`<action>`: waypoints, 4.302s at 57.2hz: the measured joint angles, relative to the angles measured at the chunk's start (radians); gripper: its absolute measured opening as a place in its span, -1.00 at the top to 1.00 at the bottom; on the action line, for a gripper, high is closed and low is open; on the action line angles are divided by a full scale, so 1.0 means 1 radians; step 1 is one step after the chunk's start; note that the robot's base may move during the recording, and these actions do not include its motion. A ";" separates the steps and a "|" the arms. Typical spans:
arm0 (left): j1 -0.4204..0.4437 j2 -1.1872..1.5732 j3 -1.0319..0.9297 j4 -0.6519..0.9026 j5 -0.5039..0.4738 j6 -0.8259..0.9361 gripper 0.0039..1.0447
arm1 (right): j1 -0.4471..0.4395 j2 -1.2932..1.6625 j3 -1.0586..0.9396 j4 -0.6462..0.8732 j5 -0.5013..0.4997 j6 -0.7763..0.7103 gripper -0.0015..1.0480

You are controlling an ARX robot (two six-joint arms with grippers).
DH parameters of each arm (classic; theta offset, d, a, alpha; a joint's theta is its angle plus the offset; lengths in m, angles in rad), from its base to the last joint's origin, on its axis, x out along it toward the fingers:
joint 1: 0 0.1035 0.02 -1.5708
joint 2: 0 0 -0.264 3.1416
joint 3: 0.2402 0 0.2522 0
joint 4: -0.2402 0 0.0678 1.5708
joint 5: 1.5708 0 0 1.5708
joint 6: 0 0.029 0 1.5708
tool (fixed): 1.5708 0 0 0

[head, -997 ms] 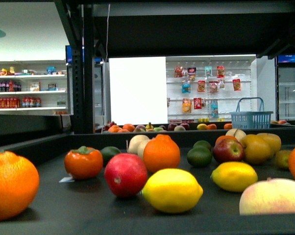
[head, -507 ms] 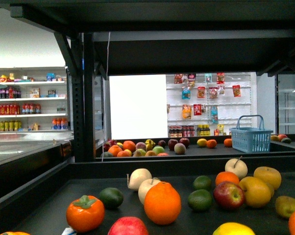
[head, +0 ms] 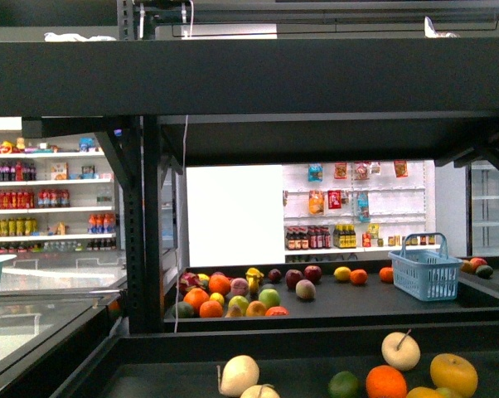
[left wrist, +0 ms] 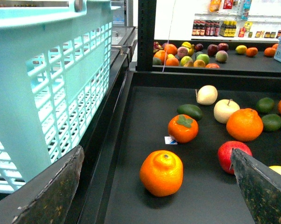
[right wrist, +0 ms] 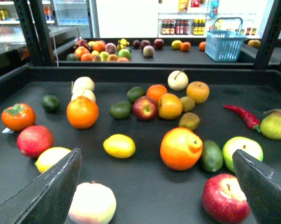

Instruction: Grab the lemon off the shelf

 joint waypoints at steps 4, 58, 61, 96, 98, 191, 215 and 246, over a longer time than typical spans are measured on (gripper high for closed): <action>0.000 0.000 0.000 0.000 -0.001 0.000 -0.85 | 0.000 0.000 0.000 0.000 -0.001 0.000 -0.86; 0.105 0.201 0.056 -0.025 0.146 -0.236 -0.85 | 0.000 0.000 0.000 0.000 -0.001 0.000 -0.86; 0.148 0.286 0.091 0.023 0.194 -0.320 -0.85 | 0.000 0.000 0.000 0.000 -0.001 0.000 -0.86; 0.562 1.061 0.608 0.233 0.516 -1.107 -0.85 | 0.000 0.000 0.000 0.000 -0.001 0.000 -0.86; 0.580 1.085 0.624 0.228 0.525 -1.114 -0.85 | 0.000 0.000 0.000 0.000 -0.001 0.000 -0.86; 0.525 1.780 1.155 0.480 0.418 -1.368 -0.38 | 0.000 0.000 0.000 0.000 -0.001 0.000 -0.86; 0.523 1.790 1.155 0.450 0.417 -1.332 0.69 | 0.000 0.000 0.000 0.000 -0.001 0.000 -0.86; 0.359 1.642 1.094 0.430 0.625 -1.116 0.78 | 0.000 0.000 0.000 0.000 -0.001 0.000 -0.86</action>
